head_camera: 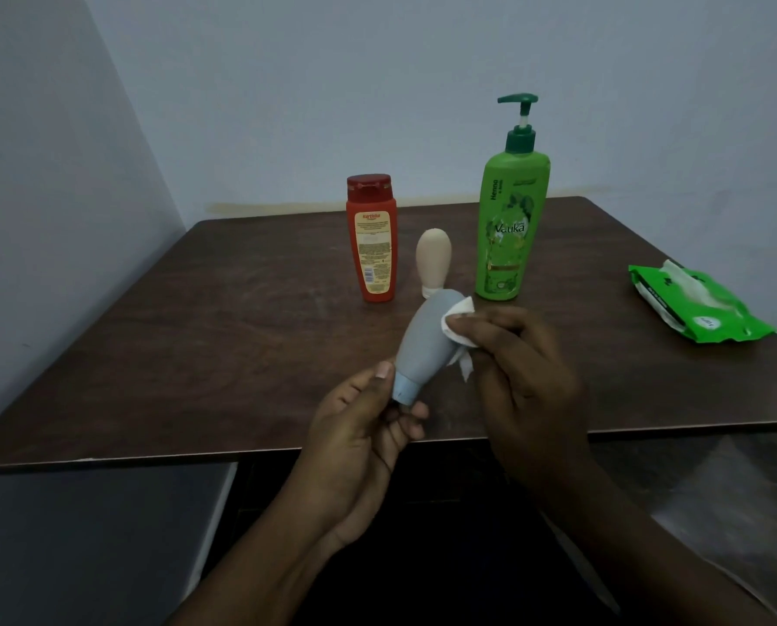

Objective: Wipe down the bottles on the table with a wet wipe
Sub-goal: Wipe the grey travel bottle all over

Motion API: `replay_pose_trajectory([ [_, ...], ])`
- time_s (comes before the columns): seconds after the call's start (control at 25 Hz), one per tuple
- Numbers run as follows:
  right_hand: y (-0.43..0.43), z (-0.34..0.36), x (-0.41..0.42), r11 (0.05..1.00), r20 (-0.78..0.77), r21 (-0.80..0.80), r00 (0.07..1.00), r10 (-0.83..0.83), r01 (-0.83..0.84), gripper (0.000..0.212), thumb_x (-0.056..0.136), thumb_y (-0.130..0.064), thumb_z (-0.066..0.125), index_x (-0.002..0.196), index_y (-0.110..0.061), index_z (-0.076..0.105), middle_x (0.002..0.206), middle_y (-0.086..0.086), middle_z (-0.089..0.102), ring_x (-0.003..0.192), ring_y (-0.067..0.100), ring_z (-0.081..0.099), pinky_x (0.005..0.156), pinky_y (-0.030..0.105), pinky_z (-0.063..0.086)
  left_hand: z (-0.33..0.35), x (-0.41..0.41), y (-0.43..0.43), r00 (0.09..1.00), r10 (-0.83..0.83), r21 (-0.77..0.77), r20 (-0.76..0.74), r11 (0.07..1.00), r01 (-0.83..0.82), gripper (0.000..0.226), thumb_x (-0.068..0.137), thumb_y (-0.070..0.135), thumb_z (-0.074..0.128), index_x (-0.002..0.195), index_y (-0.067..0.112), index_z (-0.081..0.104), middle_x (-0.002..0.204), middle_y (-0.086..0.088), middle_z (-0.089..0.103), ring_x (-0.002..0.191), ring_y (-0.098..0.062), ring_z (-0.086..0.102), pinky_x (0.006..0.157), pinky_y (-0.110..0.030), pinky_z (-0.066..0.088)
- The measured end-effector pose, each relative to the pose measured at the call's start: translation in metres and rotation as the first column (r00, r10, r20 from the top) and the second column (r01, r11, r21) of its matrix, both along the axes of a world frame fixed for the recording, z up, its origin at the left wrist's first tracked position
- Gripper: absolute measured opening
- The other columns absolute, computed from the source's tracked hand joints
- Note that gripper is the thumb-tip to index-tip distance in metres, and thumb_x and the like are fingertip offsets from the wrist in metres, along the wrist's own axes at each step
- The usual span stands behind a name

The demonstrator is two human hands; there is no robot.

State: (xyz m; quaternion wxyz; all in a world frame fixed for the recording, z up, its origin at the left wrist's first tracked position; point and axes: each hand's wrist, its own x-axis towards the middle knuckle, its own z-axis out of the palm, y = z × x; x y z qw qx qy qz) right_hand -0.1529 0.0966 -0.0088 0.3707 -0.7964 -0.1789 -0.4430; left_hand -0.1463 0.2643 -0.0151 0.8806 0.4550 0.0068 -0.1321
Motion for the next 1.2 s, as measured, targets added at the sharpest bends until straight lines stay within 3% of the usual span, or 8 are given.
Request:
replay_pose_trajectory([
  [0.12,0.003,-0.003,-0.003,0.998,0.012,0.028,0.999,-0.051,0.05,0.029,0.093,0.009,0.056,0.117,-0.003,0.069,0.118,0.008,0.061,0.112,0.012,0.059,0.092,0.025,0.05,0.005,-0.005,-0.001,0.994,-0.083,-0.04,-0.07,0.996,0.08,0.036,0.103,0.024,0.053,0.114,-0.005,0.072,0.1,-0.02,0.074,0.068,-0.013,0.066,0.06,-0.02,0.058],
  [0.24,0.014,-0.018,-0.006,0.981,0.052,-0.194,0.998,0.039,-0.028,0.025,0.098,-0.001,0.052,0.114,0.001,0.071,0.113,0.013,0.063,0.106,0.02,0.061,0.088,0.033,0.051,0.008,-0.004,-0.001,0.991,-0.081,-0.143,-0.111,0.988,0.065,0.035,0.101,0.022,0.056,0.104,-0.006,0.077,0.099,-0.019,0.075,0.074,-0.015,0.073,0.063,-0.021,0.062],
  [0.4,0.011,-0.023,-0.003,0.918,0.09,-0.395,0.994,0.066,-0.025,0.028,0.103,-0.01,0.049,0.115,0.004,0.07,0.112,0.019,0.066,0.104,0.027,0.063,0.088,0.037,0.05,0.006,-0.001,0.003,0.994,-0.04,-0.111,-0.103,0.993,0.028,0.034,0.099,0.022,0.06,0.106,-0.007,0.075,0.105,-0.022,0.075,0.084,-0.017,0.075,0.069,-0.023,0.063],
  [0.6,-0.011,0.005,0.01,0.969,0.069,-0.214,0.992,-0.109,0.122,0.026,0.098,0.0,0.051,0.116,0.003,0.069,0.115,0.018,0.064,0.107,0.029,0.062,0.091,0.039,0.05,0.008,-0.007,-0.003,0.998,-0.019,-0.02,-0.059,1.0,0.018,0.032,0.093,0.022,0.065,0.105,-0.005,0.076,0.103,-0.023,0.075,0.087,-0.019,0.075,0.069,-0.024,0.063],
  [0.8,0.021,-0.019,-0.022,0.896,0.105,-0.443,0.994,0.013,0.035,0.026,0.102,-0.011,0.055,0.116,0.003,0.07,0.111,0.019,0.067,0.101,0.029,0.064,0.088,0.035,0.05,0.016,-0.01,-0.001,0.999,-0.02,-0.088,-0.034,0.996,0.017,0.03,0.095,0.019,0.061,0.102,-0.006,0.076,0.103,-0.023,0.076,0.087,-0.02,0.075,0.072,-0.026,0.064],
  [1.04,0.007,0.021,0.002,0.943,0.094,-0.266,0.979,-0.18,0.199,0.029,0.1,-0.004,0.046,0.116,0.001,0.07,0.115,0.017,0.065,0.105,0.03,0.062,0.094,0.028,0.046,0.019,-0.01,0.002,1.0,0.017,-0.067,-0.019,0.998,-0.018,0.032,0.089,0.021,0.067,0.108,-0.003,0.075,0.11,-0.02,0.074,0.093,-0.019,0.07,0.074,-0.026,0.063],
  [1.2,0.03,-0.013,-0.023,0.903,0.087,-0.425,0.996,-0.033,0.067,0.037,0.107,-0.018,0.041,0.116,0.003,0.07,0.112,0.019,0.067,0.101,0.028,0.062,0.086,0.034,0.051,0.017,-0.01,0.006,1.0,-0.002,-0.104,-0.01,0.995,0.001,0.03,0.093,0.018,0.063,0.107,-0.005,0.074,0.106,-0.021,0.076,0.09,-0.019,0.075,0.073,-0.026,0.063],
])
